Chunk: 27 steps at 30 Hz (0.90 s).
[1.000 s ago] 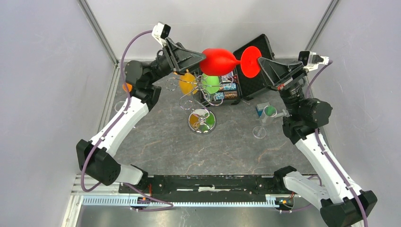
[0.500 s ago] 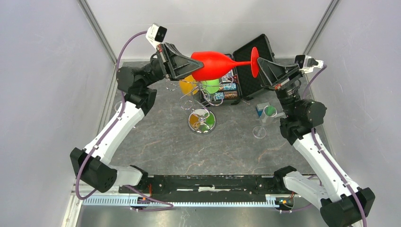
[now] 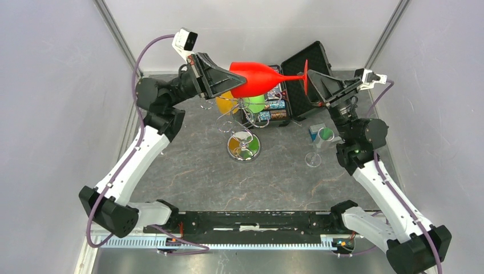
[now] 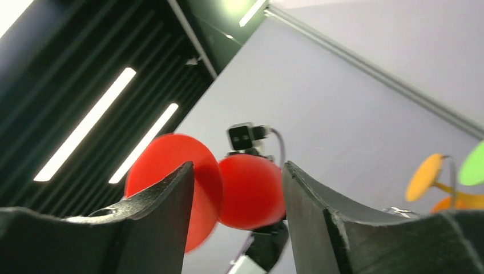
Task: Take the wine glass off the wine glass rack
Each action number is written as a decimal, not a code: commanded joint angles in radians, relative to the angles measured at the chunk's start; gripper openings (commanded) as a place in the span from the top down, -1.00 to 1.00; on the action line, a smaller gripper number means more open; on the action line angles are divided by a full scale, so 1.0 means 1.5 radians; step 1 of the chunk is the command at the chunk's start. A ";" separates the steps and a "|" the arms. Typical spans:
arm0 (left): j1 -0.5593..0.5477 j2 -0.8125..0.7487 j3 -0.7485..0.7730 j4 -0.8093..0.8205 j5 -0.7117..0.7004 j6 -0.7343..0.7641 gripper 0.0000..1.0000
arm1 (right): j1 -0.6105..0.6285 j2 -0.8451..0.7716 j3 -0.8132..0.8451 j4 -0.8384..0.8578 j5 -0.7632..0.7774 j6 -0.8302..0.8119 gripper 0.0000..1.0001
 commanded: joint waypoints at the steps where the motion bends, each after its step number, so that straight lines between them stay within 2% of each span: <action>1: -0.003 -0.048 0.079 -0.173 -0.046 0.212 0.96 | -0.002 -0.042 -0.020 -0.044 0.054 -0.112 -0.32; 4: -0.003 -0.073 0.145 -0.422 -0.157 0.429 0.95 | -0.002 -0.092 -0.057 -0.089 0.120 -0.186 -0.44; 7: -0.003 -0.089 0.192 -0.599 -0.305 0.586 0.96 | -0.003 -0.137 -0.076 -0.158 0.187 -0.261 -0.47; 12: -0.003 -0.104 0.233 -0.771 -0.549 0.731 0.96 | -0.003 -0.196 -0.074 -0.247 0.244 -0.359 -0.46; 14: -0.004 -0.104 0.244 -0.842 -0.686 0.784 0.96 | -0.003 -0.211 -0.071 -0.283 0.258 -0.392 -0.46; 18: -0.002 -0.093 0.239 -0.948 -0.878 0.861 0.96 | -0.003 -0.234 -0.074 -0.330 0.276 -0.434 -0.46; 21: 0.002 -0.071 0.232 -1.010 -0.929 0.883 0.96 | -0.003 -0.244 -0.085 -0.353 0.285 -0.444 -0.46; 27: 0.019 -0.045 0.197 -1.064 -0.892 0.879 0.95 | -0.003 -0.246 -0.101 -0.366 0.277 -0.446 -0.46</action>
